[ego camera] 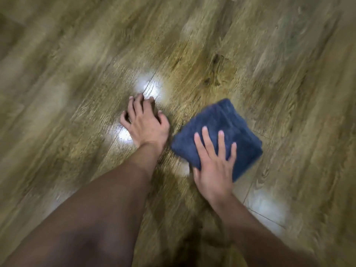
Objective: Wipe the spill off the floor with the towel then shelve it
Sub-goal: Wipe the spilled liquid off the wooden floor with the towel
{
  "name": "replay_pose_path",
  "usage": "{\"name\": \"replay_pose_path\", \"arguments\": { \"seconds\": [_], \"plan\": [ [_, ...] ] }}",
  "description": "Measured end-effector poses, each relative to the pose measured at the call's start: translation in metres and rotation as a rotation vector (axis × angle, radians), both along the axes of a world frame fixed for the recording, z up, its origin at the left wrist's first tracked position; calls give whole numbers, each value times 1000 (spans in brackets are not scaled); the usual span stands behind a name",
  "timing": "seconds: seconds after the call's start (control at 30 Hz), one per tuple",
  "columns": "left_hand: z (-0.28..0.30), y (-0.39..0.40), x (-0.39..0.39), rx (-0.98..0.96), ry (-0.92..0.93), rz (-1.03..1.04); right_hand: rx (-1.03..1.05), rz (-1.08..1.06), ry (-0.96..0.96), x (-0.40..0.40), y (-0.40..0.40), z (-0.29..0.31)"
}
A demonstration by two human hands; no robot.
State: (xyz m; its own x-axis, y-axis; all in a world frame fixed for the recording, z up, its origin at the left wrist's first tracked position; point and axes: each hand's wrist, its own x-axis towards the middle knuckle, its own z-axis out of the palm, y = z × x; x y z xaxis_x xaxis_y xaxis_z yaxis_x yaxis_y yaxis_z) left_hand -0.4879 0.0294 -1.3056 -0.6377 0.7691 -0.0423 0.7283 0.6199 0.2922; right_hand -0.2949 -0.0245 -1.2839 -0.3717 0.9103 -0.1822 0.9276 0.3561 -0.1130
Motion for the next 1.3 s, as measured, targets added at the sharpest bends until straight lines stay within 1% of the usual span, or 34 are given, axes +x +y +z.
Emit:
{"name": "replay_pose_path", "arguments": {
  "seconds": [0.07,0.13,0.17,0.2,0.3,0.33,0.4,0.5,0.57,0.67,0.83,0.97,1.03,1.13,1.3],
  "plan": [
    [7,-2,-3,29,-80,-9,-30,47,-51,21,-27,2],
    [14,-9,-14,45,-139,-65,-25,84,-55,30,-29,1],
    [17,-17,-26,30,-131,-77,-28,88,-53,31,-26,1],
    [17,-29,-44,25,-99,-37,-30,89,-49,30,-23,1],
    [7,-80,-108,52,47,306,-14,89,-48,30,-25,-3],
    [5,-92,-119,57,86,364,7,89,-61,31,-26,-5],
    [-1,-100,-126,29,109,340,35,96,-93,29,-27,-8],
    [-2,-93,-124,-8,94,311,34,103,-129,21,-24,-11],
    [-3,-94,-126,-26,91,310,25,66,-104,2,-21,-10],
    [-5,-94,-128,-32,73,319,15,30,-42,-52,-4,-5],
    [-6,-94,-129,-42,91,293,30,118,19,-182,54,-6],
    [-9,-95,-130,-11,120,289,-16,154,72,-284,96,-8],
    [-8,-94,-131,-1,124,282,-15,151,87,-315,104,-6],
    [-9,-93,-131,-2,111,284,-18,154,89,-322,103,-9],
    [-7,-95,-130,-9,103,274,10,227,63,-271,78,-8]
  ]
}}
